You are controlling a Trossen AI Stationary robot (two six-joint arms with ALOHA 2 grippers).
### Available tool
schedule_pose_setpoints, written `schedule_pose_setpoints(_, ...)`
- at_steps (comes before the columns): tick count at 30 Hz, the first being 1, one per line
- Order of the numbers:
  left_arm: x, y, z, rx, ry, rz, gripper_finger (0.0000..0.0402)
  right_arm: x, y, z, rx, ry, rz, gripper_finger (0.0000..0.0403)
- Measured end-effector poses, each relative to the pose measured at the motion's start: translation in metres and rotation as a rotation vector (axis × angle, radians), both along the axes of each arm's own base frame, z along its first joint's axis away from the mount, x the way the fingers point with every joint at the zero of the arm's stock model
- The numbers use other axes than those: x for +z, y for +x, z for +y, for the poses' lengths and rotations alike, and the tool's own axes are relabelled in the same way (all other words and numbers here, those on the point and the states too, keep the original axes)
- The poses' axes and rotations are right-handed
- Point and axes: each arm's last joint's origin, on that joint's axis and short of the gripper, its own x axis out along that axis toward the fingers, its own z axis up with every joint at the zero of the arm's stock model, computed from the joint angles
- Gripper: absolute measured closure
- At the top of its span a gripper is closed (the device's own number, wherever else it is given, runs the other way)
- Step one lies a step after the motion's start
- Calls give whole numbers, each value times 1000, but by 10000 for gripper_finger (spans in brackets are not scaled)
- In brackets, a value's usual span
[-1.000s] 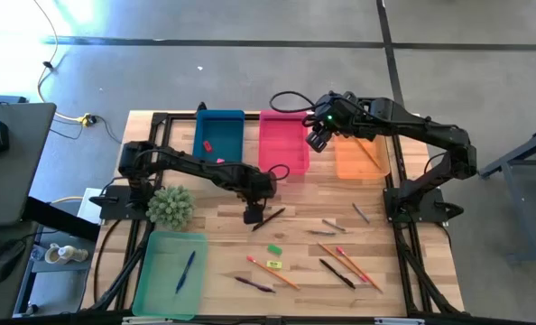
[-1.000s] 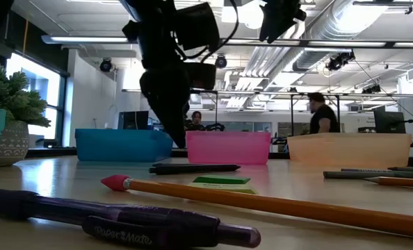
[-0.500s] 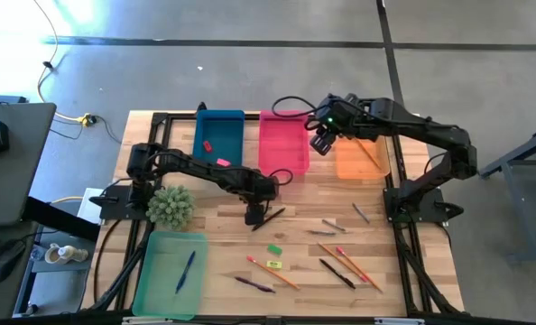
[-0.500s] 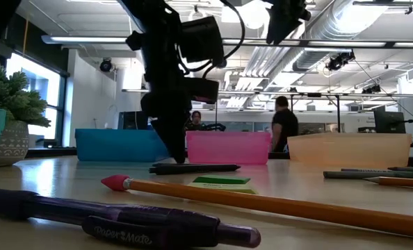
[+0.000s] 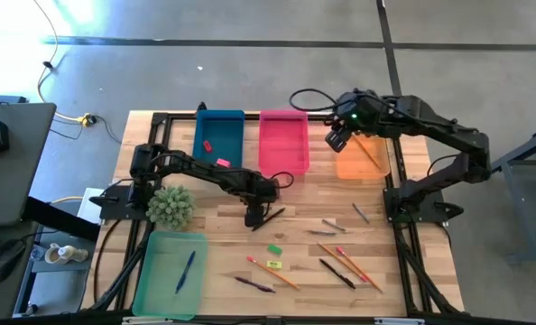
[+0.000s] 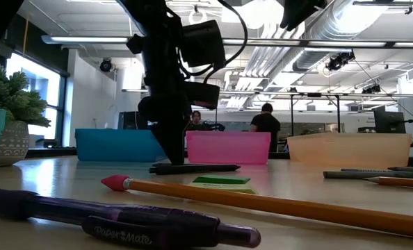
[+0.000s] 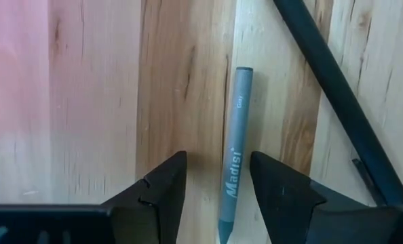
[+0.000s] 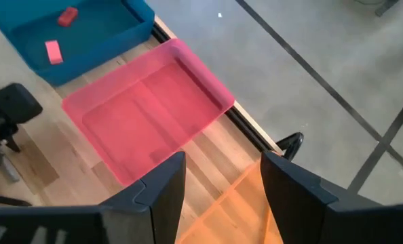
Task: Sort crayons/erasers/pens/pencils in bins
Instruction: Put the gray crayon into the pink bin
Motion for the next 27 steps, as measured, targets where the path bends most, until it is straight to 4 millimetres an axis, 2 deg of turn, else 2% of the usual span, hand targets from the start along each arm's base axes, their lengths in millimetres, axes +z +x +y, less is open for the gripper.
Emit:
schedule_pose_setpoints(7,-1,1,-4,-18,11,2,317,15,-28,7,-30,6,-79,219)
schedule_pose_setpoints(14,-1,1,-6,-20,-5,0,388,20,-52,14,-14,34,-77,219)
schedule_pose_setpoints(19,-2,1,-4,9,-39,-3,394,21,-60,17,-1,51,-67,219)
schedule_pose_setpoints(27,11,-2,6,97,-113,-62,395,21,-70,20,19,47,-22,219)
